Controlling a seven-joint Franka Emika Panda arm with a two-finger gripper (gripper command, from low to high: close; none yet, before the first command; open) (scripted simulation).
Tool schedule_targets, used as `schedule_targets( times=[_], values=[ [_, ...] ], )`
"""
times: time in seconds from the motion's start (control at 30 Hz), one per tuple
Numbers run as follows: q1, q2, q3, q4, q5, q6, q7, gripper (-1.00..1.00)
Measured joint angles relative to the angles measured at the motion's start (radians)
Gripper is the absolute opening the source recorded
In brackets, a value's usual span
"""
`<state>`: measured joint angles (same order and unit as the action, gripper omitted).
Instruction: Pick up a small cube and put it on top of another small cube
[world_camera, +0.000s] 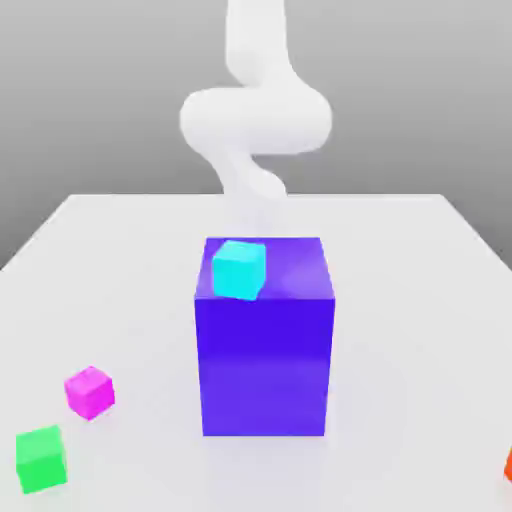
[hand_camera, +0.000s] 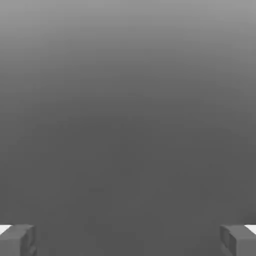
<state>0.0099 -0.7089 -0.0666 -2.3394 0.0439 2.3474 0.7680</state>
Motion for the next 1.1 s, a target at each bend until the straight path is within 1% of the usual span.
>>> schedule_targets(
  times=[0.27,0.5,0.63,0.77,0.83,0.9,1.0,1.1],
  values=[
    [0.013,0.306,-0.189,-0.128,0.147,0.153,-0.106,0.00],
    [-0.021,0.563,-0.298,-0.237,0.243,0.285,-0.176,0.00],
    [-0.089,0.696,-0.339,-0.303,0.245,0.368,-0.177,0.00],
    [-0.131,0.806,-0.397,-0.369,0.161,0.458,-0.118,0.00],
    [-0.142,0.850,-0.392,-0.372,0.176,0.492,-0.131,0.00],
    [-0.165,0.892,-0.361,-0.363,0.222,0.523,-0.167,0.00],
    [-0.218,0.955,-0.290,-0.346,0.304,0.567,-0.229,0.00],
    [-0.293,1.020,-0.197,-0.330,0.381,0.614,-0.288,0.00]
  ],
)
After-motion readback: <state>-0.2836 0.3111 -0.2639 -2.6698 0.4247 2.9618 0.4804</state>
